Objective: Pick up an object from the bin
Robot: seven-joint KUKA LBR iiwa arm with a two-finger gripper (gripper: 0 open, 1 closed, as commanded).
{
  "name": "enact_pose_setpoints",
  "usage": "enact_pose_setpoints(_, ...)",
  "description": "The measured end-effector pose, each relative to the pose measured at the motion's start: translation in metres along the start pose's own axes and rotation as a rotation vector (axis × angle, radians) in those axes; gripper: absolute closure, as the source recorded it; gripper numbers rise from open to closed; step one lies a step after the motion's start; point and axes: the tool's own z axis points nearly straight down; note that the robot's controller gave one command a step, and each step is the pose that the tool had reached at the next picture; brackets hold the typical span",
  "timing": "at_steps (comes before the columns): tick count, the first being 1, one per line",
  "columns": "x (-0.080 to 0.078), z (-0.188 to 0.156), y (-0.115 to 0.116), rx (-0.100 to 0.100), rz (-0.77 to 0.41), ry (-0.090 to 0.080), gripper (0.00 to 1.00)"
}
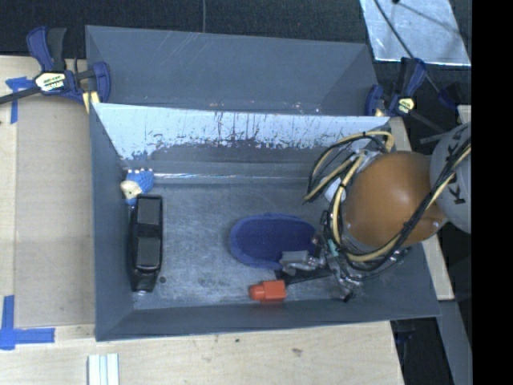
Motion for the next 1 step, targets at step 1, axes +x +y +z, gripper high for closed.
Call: enact_pose_setpoints(1,-0.0372,-0.0007,-0.0449,0.003,-0.015,-0.003,0.00)
